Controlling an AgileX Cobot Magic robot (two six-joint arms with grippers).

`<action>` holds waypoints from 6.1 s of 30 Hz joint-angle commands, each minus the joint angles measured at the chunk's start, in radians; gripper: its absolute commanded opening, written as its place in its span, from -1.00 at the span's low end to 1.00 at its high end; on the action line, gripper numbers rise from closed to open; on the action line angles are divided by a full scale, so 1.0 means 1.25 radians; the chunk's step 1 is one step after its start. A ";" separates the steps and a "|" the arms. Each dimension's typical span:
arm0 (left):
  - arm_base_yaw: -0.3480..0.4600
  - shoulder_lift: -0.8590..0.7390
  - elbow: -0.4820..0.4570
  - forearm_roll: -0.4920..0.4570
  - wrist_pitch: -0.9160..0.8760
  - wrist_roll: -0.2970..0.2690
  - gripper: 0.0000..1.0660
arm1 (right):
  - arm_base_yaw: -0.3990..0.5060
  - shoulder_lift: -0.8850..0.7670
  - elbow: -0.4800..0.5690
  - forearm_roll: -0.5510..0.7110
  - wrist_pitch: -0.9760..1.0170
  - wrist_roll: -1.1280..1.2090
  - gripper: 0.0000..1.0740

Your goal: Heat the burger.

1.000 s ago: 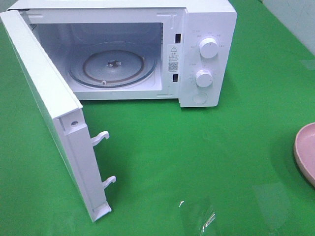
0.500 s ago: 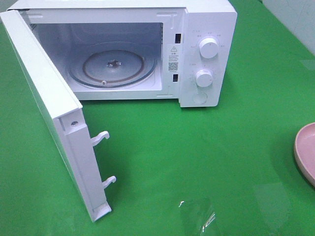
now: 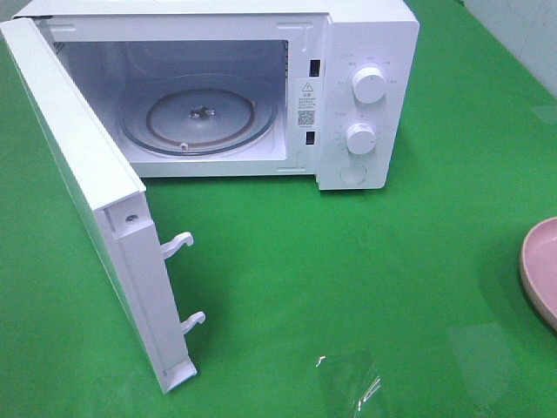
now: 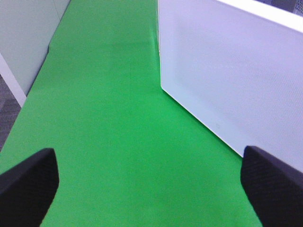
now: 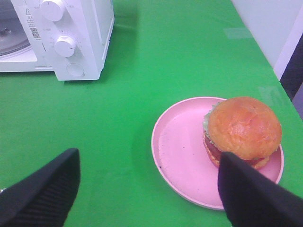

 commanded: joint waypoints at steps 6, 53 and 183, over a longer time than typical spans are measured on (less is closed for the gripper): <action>0.003 0.053 -0.007 0.009 -0.134 -0.036 0.25 | -0.004 -0.022 0.004 0.005 -0.008 -0.005 0.42; 0.001 0.891 0.260 0.369 -1.358 -0.306 -1.00 | -0.004 -0.022 0.004 0.005 -0.008 -0.003 0.42; -0.311 1.166 -0.382 -0.183 -0.044 0.054 0.84 | -0.004 -0.022 0.004 0.005 -0.008 -0.003 0.41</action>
